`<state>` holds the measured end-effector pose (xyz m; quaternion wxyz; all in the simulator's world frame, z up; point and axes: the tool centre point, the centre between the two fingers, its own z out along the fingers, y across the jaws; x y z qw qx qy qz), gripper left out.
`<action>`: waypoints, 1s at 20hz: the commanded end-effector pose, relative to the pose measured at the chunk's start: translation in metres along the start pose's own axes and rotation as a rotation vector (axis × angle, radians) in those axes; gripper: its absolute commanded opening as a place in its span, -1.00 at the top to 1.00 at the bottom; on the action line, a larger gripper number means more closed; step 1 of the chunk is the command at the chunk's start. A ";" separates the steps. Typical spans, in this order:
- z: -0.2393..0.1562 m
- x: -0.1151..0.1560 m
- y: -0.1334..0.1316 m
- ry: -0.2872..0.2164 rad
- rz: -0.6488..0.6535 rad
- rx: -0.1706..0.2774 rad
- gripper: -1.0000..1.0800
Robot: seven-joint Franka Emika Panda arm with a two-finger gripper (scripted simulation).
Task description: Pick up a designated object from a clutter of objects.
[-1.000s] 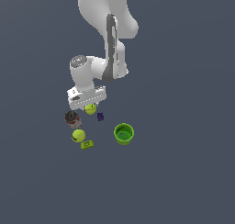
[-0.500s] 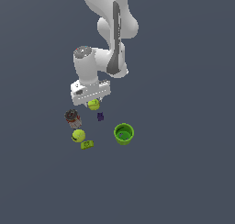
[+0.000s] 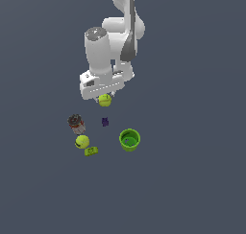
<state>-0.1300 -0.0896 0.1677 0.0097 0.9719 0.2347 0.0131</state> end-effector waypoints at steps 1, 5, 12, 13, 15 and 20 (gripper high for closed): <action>-0.020 0.005 -0.011 -0.002 0.001 -0.001 1.00; -0.051 0.013 -0.029 -0.006 0.001 0.001 1.00; -0.107 0.029 -0.061 -0.010 0.001 0.006 1.00; -0.115 0.032 -0.066 -0.011 0.001 0.006 1.00; -0.131 0.037 -0.076 -0.012 0.001 0.008 1.00; -0.174 0.050 -0.100 -0.015 0.000 0.014 1.00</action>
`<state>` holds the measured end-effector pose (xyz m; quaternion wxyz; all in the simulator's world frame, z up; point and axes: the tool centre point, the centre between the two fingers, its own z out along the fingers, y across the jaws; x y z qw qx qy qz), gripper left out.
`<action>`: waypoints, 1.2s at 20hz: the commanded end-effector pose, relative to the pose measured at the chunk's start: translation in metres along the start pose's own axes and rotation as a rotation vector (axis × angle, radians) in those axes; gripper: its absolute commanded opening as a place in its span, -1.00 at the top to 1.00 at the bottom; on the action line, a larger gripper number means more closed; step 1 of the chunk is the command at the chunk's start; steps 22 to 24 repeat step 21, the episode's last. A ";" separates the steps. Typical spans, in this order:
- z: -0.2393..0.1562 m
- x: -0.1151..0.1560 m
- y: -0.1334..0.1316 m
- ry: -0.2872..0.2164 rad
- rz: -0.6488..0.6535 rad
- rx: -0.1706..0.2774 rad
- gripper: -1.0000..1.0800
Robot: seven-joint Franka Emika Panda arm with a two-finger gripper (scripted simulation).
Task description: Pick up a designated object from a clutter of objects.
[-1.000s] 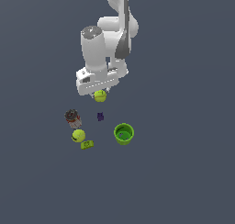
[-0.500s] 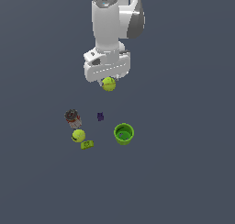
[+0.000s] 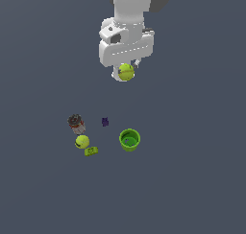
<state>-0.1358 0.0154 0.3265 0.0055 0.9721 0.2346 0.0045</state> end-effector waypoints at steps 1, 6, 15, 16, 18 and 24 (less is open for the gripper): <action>-0.022 0.006 -0.013 -0.001 0.000 0.002 1.00; -0.060 0.019 -0.034 -0.003 0.000 0.007 1.00; -0.100 0.033 -0.055 -0.006 0.001 0.012 1.00; -0.102 0.034 -0.055 -0.006 0.001 0.012 1.00; -0.105 0.036 -0.057 -0.006 0.001 0.012 1.00; -0.107 0.036 -0.058 -0.006 0.001 0.013 1.00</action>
